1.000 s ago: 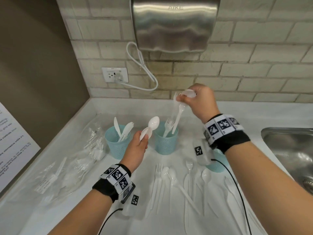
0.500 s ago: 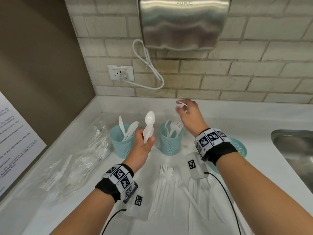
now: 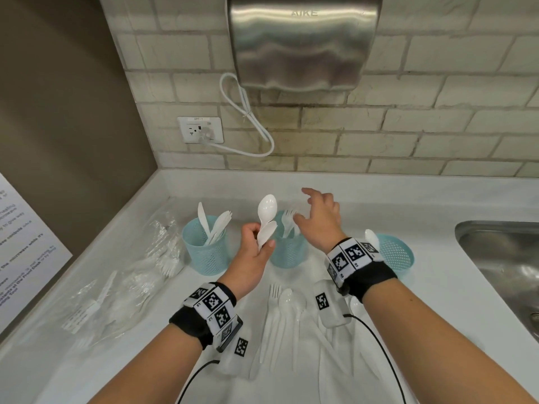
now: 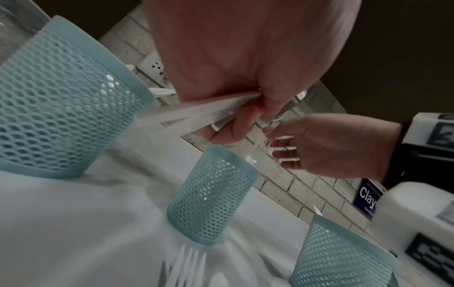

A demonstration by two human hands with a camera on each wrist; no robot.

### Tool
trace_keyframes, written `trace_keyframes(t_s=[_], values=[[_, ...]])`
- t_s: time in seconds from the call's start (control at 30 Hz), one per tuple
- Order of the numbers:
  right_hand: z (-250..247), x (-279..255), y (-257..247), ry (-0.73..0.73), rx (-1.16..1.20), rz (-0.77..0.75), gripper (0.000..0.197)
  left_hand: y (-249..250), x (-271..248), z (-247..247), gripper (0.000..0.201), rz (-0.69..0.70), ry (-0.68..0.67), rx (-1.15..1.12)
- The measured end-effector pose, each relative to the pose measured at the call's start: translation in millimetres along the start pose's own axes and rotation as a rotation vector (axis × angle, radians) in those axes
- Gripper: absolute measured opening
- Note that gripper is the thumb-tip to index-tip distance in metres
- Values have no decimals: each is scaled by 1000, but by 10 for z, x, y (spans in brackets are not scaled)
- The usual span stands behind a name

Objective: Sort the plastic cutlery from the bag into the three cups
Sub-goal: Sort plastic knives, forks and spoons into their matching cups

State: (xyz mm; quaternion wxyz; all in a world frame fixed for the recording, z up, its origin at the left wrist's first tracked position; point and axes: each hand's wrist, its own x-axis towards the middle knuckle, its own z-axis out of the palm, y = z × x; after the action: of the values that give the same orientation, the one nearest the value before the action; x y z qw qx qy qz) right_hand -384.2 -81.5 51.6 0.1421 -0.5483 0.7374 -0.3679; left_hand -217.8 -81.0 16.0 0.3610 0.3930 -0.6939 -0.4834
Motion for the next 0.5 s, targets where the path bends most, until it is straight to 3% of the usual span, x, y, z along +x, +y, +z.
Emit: trace_keyframes(t_s=[0.03,0.13,0.23,0.37,0.5], values=[[-49,-51,-48,42,9,-40,48,23,-4,17,18,1,-18,-1],[-188,-190,-217,77,339,-248,36,74,11,94,14,6,-62,-4],[-263,-297,-222,18,350,-325,43,158,49,193,10,18,-57,-49],[-386,-469,-45,-24,335,-281,56,331,77,373,14,10,-78,-63],[-530,-707,123,1,450,-89,60,471,91,592,12,11,-59,-115]])
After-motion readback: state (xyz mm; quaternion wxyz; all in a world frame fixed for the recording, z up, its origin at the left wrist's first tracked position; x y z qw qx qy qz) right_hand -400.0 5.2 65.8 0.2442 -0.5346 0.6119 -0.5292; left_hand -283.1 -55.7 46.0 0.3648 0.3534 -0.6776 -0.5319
